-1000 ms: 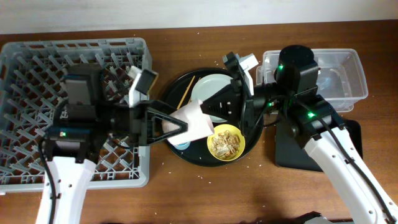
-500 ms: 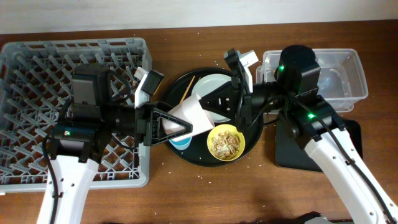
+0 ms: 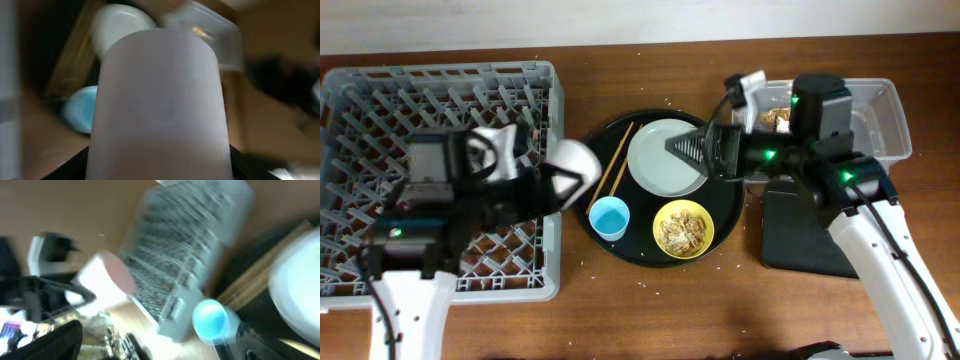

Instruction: Sort waste into correct bins and load items into the dishwasher rack

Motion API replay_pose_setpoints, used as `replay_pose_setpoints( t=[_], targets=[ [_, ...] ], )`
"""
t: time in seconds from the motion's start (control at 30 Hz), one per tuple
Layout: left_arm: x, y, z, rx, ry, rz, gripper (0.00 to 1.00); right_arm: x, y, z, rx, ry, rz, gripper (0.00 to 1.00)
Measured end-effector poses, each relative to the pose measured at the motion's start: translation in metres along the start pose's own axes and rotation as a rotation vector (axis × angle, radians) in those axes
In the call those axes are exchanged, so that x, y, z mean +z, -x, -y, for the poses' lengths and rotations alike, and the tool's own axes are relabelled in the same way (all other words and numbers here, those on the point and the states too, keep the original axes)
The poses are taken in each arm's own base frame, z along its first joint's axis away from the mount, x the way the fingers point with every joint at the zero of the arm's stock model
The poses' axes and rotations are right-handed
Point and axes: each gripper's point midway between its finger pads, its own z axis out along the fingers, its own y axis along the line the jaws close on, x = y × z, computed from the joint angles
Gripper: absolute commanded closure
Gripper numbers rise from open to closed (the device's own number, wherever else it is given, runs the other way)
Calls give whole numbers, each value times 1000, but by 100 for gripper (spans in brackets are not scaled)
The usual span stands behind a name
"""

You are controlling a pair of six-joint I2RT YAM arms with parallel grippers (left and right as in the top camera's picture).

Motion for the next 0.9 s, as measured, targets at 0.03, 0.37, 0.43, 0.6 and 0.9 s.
replay_pose_setpoints(
  t=[0.03,0.37,0.43,0.6,0.9],
  targets=[
    [-12,1,-36,-83,173,31,48,-1,-20,30,78,-140,-49,2],
    [-131,-25,-302,-1019,891,219,48,-12,-39,66,58,-343,-101,2],
    [-113,-33,-326,-1111,840,141,48,-12,-39,66,55,-344,-102,2],
    [-92,-39,-342,-1182,771,70,13,-12,-39,66,51,-347,-101,2],
    [-77,-11,-312,-1043,527,45,16,17,-55,36,-159,-277,-179,18]
  ],
)
